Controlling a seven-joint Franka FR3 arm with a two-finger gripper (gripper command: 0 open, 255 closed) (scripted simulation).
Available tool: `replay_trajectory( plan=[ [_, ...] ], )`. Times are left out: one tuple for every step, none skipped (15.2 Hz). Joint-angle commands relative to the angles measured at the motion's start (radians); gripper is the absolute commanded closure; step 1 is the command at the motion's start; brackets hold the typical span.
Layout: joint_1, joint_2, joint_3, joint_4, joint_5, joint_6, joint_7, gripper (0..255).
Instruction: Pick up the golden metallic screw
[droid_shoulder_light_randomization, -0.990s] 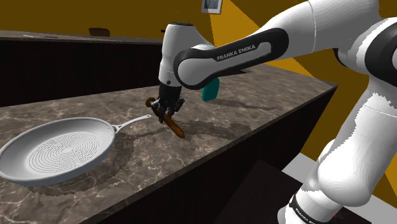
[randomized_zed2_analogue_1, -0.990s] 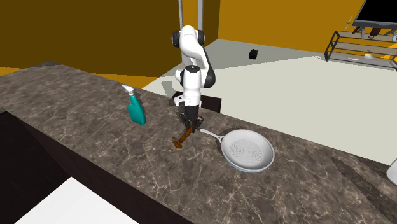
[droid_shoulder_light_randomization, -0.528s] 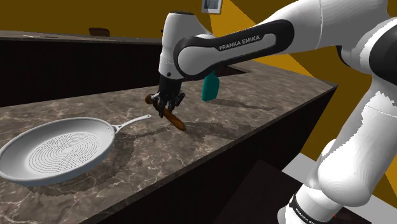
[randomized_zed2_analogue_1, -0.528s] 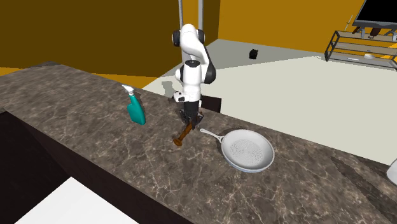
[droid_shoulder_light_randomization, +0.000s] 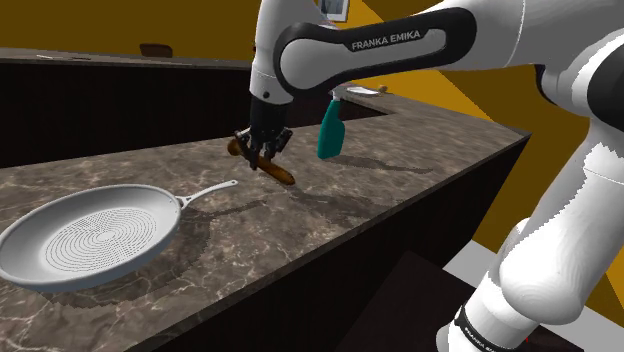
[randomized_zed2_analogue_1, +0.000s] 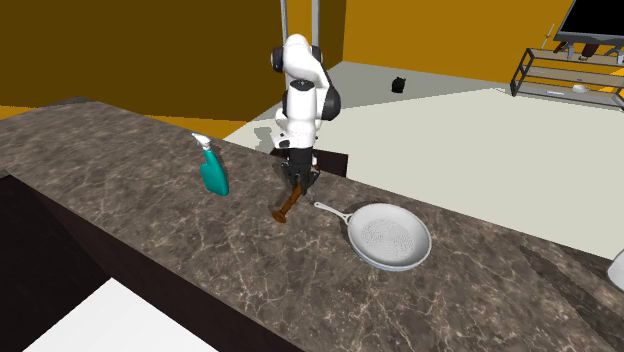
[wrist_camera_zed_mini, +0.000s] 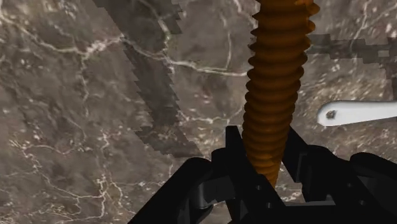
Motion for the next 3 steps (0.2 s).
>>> replay_trajectory(
  plan=[
    [0.000, -0.001, 0.000, 0.029, 0.002, -0.031, -0.002, 255],
    [0.000, -0.002, 0.000, 0.031, 0.002, -0.033, -0.002, 255],
    [0.000, -0.002, 0.000, 0.031, 0.002, -0.033, -0.002, 255]
  ],
)
